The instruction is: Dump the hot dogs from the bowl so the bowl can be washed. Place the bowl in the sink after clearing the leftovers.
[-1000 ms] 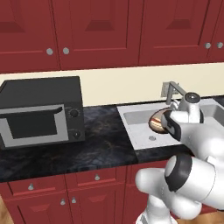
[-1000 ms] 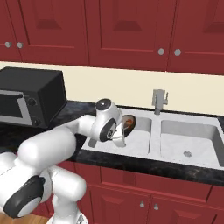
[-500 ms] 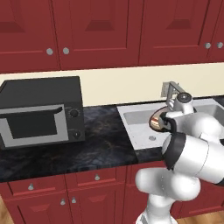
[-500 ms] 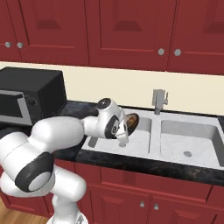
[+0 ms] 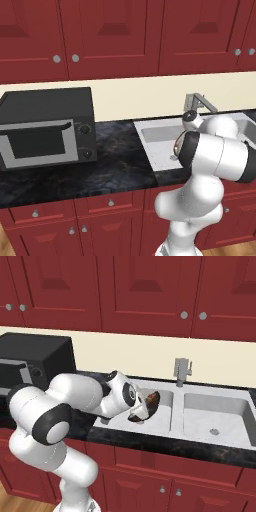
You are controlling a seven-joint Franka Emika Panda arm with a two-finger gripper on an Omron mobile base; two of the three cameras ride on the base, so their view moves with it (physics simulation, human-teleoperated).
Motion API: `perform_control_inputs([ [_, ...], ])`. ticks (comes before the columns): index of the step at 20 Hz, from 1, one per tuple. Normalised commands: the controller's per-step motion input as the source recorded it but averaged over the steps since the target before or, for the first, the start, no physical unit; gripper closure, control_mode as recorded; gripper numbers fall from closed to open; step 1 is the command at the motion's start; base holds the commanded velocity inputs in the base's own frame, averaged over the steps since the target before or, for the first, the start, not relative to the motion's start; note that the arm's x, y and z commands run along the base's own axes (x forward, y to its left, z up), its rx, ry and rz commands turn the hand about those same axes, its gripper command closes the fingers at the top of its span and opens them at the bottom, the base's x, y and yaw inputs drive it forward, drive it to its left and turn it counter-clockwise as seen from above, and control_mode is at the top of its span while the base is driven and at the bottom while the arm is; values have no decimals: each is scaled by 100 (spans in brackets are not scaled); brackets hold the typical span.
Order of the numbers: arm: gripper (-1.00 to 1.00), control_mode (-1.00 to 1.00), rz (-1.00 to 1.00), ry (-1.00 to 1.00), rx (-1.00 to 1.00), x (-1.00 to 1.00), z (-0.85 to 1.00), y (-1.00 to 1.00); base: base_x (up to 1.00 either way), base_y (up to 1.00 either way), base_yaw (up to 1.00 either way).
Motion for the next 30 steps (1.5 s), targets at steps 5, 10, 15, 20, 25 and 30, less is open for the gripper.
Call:
perform_control_inputs([
  [5,100,-100,0,12,-11,19,-1,3,0,0,0],
  [10,100,-100,0,6,-25,8,-1,4,0,0,0],
  [15,100,-100,0,4,-16,10,6,7,0,0,0],
  [20,100,-100,1,-1,-21,0,30,9,0,0,0],
  [25,100,-100,0,2,-16,1,5,4,0,0,0],
  [30,100,-100,2,4,-27,26,-4,21,0,0,0],
])
